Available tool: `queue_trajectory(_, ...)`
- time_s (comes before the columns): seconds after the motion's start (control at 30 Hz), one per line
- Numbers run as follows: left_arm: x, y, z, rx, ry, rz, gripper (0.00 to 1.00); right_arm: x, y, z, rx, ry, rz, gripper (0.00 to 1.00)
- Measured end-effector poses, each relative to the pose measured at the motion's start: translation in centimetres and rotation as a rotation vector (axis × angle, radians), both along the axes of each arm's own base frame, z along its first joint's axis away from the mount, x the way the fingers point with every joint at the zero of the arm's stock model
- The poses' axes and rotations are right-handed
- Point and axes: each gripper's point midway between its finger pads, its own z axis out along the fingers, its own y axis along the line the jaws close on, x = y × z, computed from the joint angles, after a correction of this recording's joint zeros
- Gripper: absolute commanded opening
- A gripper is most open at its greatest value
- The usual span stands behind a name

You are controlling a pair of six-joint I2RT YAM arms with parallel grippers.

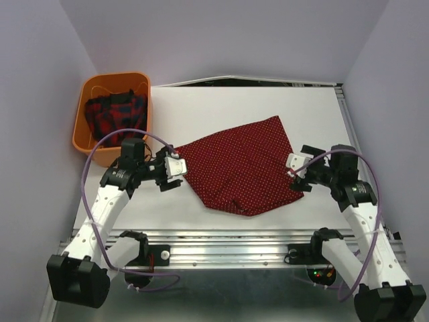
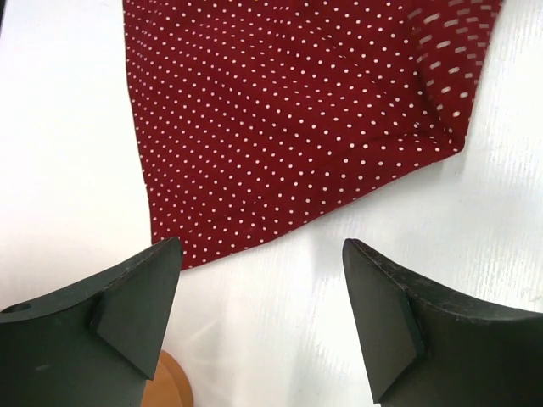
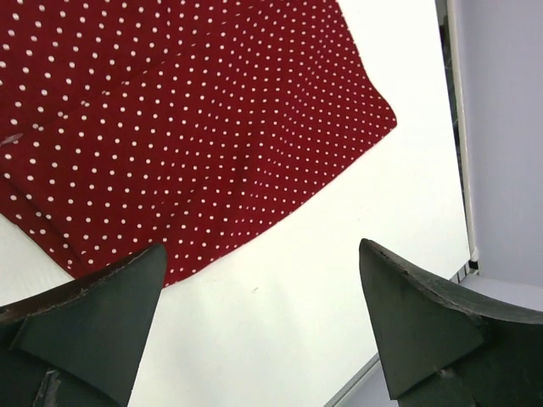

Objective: Fold and stack the skirts
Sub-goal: Flatten the skirt out

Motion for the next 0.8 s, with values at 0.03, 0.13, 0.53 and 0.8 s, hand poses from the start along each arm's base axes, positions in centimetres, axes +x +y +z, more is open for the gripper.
queue_trajectory(0.03, -0.2, 0.1, 0.3, -0.005, -0.004, 0.008, 0.86, -0.3, 0.0, 0.5, 0.007, -0.007, -0.007, 1.0)
queue_trajectory(0.13, -0.1, 0.1, 0.9, -0.027, 0.005, 0.049, 0.79, 0.4, -0.1, 1.7, 0.049, 0.019, -0.059, 0.96)
queue_trajectory(0.53, 5.6, -1.8, -3.2, 0.015, 0.285, 0.312, 0.59, 12.0, 0.6, -4.0, 0.222, 0.55, -0.374, 0.57)
queue_trajectory(0.8, 2.4, -7.3, -6.9, 0.178, 0.301, 0.183, 0.43, 8.7, -0.6, -11.8, 0.116, 0.858, -0.498, 0.53)
